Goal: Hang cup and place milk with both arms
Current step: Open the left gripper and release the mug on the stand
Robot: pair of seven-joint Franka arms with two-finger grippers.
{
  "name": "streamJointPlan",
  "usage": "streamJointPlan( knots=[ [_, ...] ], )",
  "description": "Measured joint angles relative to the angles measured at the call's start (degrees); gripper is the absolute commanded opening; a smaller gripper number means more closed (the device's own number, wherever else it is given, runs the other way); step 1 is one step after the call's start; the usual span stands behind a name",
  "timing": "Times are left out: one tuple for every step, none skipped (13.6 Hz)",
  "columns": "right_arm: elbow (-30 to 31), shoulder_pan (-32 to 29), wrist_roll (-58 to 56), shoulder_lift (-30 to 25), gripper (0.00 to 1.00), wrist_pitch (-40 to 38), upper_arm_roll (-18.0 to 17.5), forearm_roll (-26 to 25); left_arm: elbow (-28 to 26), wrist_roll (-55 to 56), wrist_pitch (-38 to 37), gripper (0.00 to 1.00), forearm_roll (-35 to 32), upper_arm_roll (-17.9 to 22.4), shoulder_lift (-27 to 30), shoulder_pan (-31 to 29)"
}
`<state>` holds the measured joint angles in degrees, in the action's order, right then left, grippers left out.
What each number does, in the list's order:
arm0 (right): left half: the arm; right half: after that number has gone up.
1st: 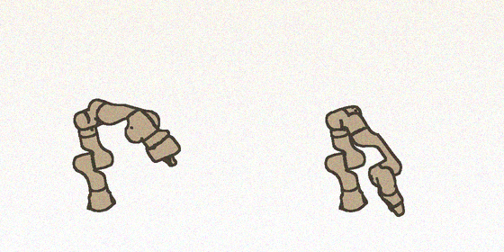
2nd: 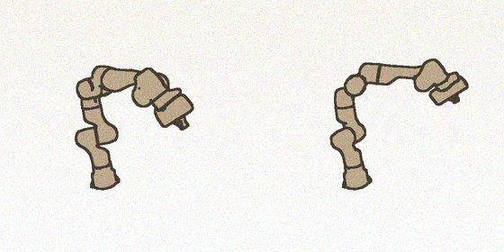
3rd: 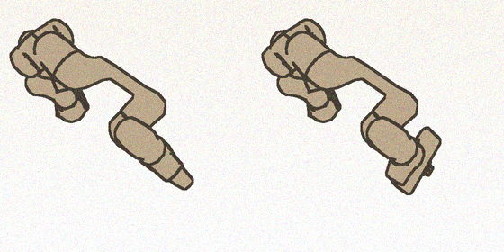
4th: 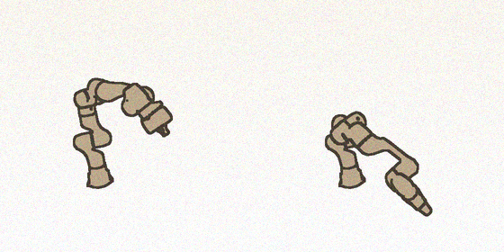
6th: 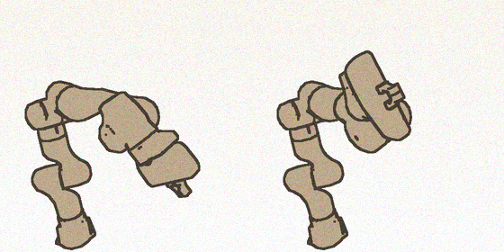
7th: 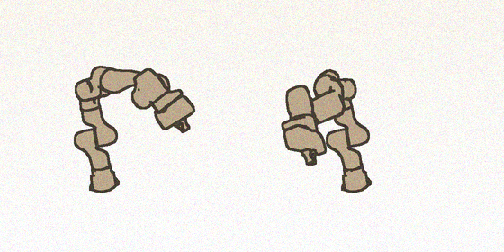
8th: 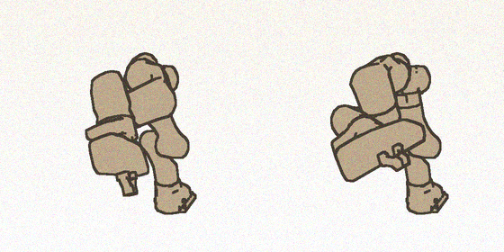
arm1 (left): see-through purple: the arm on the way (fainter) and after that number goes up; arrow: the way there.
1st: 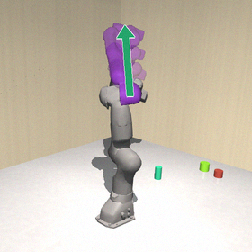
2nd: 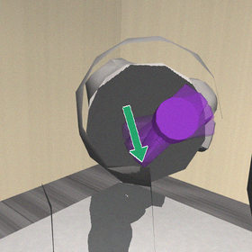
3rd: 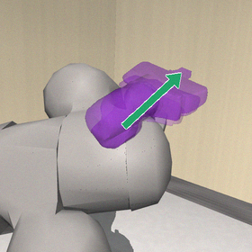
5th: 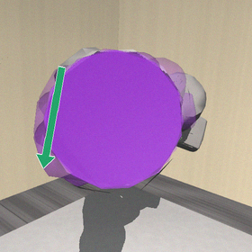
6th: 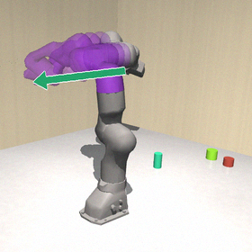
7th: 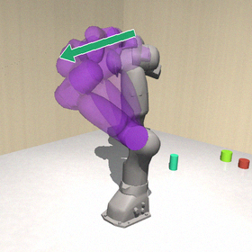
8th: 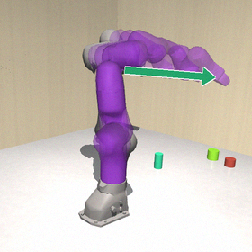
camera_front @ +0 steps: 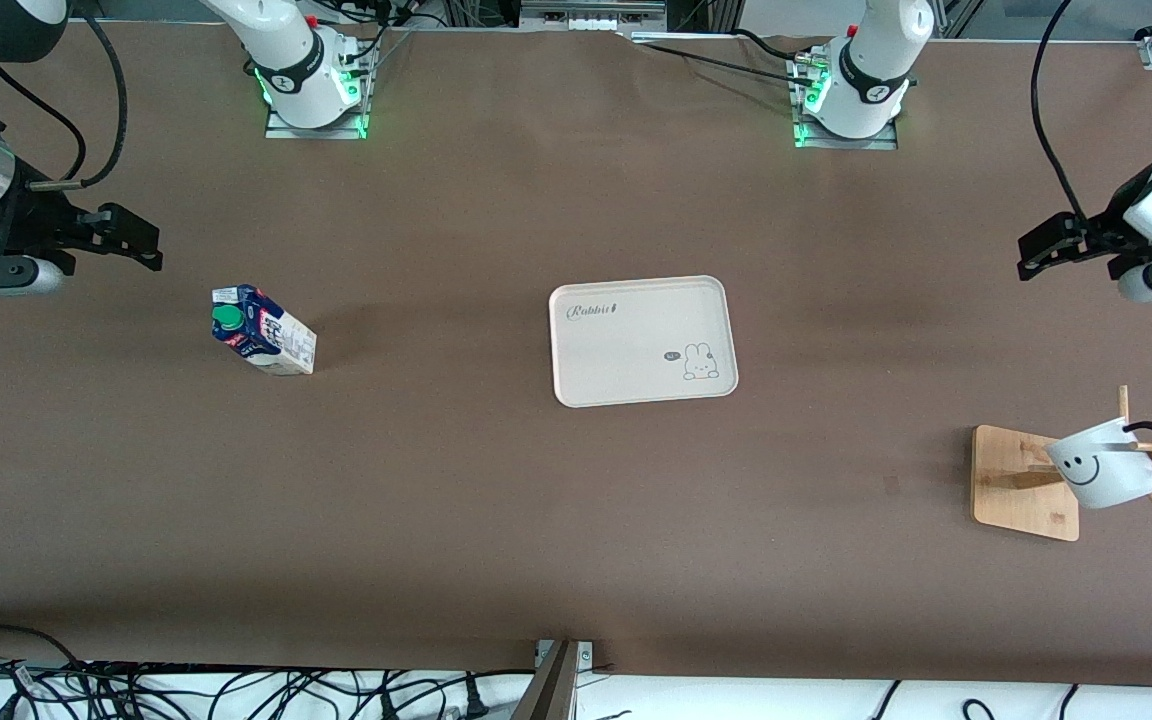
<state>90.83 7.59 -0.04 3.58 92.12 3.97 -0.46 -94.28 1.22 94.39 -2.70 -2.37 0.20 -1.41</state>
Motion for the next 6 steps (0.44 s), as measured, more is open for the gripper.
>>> streamJointPlan(
  knots=[
    [0.00,-0.05,0.00,0.03,1.00,0.01,0.10,0.00,-1.04,0.16,0.63,1.00,0.00,0.10,1.28,0.51],
    [0.00,-0.08,0.00,0.06,1.00,0.01,0.12,0.00,-1.91,0.26,1.41,1.00,0.00,0.11,2.14,0.90],
    [0.00,-0.08,0.01,0.08,1.00,0.01,0.12,0.00,-2.52,0.26,2.50,1.00,0.00,0.11,2.37,1.17],
    [0.00,-0.08,0.04,0.11,1.00,0.01,0.12,0.00,-3.06,0.26,3.64,1.00,0.00,0.12,2.17,1.40],
    [0.00,-0.08,0.06,0.14,1.00,0.01,0.12,0.00,-3.30,0.26,4.28,1.00,0.00,0.12,1.49,1.65],
    [0.00,-0.08,0.07,0.17,1.00,0.00,0.12,0.01,-3.19,0.26,4.65,1.00,0.00,0.10,0.53,1.89]
  ],
)
